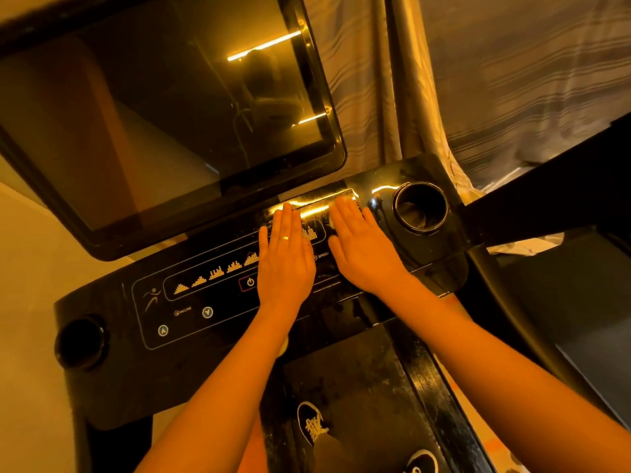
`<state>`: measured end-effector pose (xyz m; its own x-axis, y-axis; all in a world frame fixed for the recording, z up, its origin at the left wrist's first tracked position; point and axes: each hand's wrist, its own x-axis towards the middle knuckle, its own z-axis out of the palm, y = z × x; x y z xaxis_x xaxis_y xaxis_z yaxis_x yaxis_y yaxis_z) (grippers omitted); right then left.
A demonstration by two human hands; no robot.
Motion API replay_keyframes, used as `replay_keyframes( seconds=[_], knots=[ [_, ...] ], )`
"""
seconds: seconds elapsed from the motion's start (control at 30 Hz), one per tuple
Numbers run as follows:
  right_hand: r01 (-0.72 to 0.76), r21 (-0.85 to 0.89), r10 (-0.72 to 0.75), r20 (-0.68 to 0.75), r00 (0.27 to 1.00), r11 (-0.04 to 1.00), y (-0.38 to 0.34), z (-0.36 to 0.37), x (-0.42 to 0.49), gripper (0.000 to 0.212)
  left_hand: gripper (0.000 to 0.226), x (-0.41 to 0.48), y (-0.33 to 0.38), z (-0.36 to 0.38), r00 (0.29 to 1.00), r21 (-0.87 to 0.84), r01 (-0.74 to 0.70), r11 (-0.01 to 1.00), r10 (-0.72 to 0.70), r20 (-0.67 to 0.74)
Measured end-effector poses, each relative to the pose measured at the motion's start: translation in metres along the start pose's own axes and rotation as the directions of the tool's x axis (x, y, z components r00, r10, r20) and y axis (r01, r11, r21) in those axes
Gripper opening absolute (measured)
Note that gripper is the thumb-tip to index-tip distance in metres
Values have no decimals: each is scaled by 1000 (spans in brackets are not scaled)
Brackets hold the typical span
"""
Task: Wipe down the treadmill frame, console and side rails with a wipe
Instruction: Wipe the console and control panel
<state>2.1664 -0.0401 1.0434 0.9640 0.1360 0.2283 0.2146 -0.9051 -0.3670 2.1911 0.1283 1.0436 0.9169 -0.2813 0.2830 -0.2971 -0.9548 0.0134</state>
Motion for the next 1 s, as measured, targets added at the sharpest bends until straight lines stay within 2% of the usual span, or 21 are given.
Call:
replay_keyframes(
  seconds=[0.13, 0.33, 0.57, 0.8, 1.0],
  knots=[
    [30, -21, -29, 38, 999, 999, -1, 3, -37, 65, 58, 0, -1, 0, 1000, 16, -8, 1000, 8, 17],
    [-34, -10, 34, 3, 999, 999, -2, 2, 15, 60, 58, -1, 1, -2, 1000, 25, -7, 1000, 6, 21],
    [-9, 15, 8, 30, 1000, 1000, -4, 19, -84, 62, 57, 0, 1, -2, 1000, 27, -2, 1000, 2, 21],
    [-62, -20, 63, 27, 998, 998, -6, 10, -33, 66, 57, -1, 1, -2, 1000, 27, -2, 1000, 1, 17],
    [-52, 12, 52, 35, 998, 999, -4, 19, -92, 60, 58, 0, 0, -2, 1000, 22, -1, 1000, 1, 14]
  ],
)
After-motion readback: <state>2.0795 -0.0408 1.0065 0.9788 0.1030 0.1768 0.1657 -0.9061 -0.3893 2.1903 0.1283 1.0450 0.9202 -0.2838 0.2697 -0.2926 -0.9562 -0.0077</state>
